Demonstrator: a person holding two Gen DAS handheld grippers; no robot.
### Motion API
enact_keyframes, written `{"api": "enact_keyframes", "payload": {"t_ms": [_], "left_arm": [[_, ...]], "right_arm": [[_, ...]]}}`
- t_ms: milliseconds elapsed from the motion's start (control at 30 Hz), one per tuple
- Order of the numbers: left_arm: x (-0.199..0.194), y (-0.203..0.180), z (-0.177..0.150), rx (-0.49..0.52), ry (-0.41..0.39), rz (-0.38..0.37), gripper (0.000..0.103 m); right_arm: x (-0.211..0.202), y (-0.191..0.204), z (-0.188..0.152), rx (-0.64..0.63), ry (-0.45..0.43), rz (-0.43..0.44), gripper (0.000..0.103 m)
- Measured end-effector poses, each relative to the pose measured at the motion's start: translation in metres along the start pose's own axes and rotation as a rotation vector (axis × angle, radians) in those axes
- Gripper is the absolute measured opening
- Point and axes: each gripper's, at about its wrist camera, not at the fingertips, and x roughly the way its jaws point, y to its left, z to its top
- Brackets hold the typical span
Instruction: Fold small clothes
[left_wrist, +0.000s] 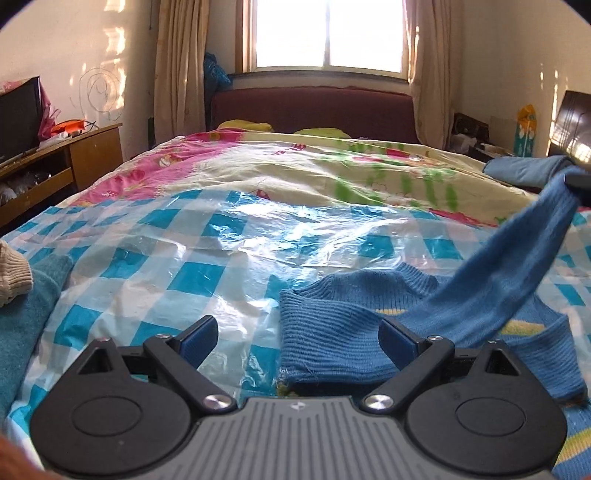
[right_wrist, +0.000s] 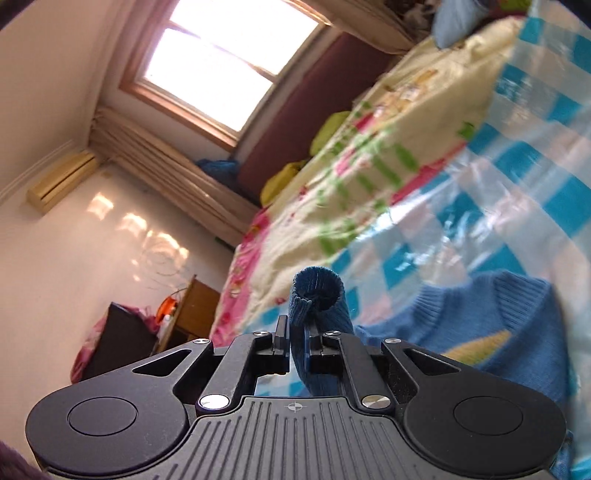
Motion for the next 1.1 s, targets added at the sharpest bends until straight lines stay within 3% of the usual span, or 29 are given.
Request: {"api": "enact_keyframes", "payload": {"t_ms": [133, 300, 367, 500, 733, 1033, 1100], "left_arm": [[0.001, 0.001, -0.014, 0.028, 0.024, 0.008, 0.099], [0.009, 0.007, -0.032, 0.061, 0.091, 0.041, 0.099], [0.01, 0.01, -0.035, 0.074, 0.098, 0.056, 0.099], [0.014, 0.012, -0.037, 0.119, 0.101, 0.068, 0.099], [0.017, -0.001, -0.042, 0.329, 0.049, 0.094, 0.099], [0.041, -0.023, -0.042, 0.526, 0.01, 0.133, 0.099], [0.047, -0.027, -0.04, 0.539, -0.004, 0.157, 0.095]], "right_arm": [[-0.016, -0.015, -0.011, 0.043, -0.007, -0.024, 0.008], [-0.015, -0.112, -0.04, 0.189, 0.109, -0.331, 0.01], [-0.024, -0.131, -0.049, 0.248, 0.106, -0.328, 0.012], [-0.037, -0.127, -0.051, 0.194, 0.092, -0.313, 0.012], [-0.027, -0.113, -0.046, 0.175, 0.115, -0.277, 0.016], [-0.014, -0.112, -0.05, 0.157, 0.154, -0.296, 0.016], [-0.01, -0.113, -0.05, 0.161, 0.16, -0.308, 0.016]]}}
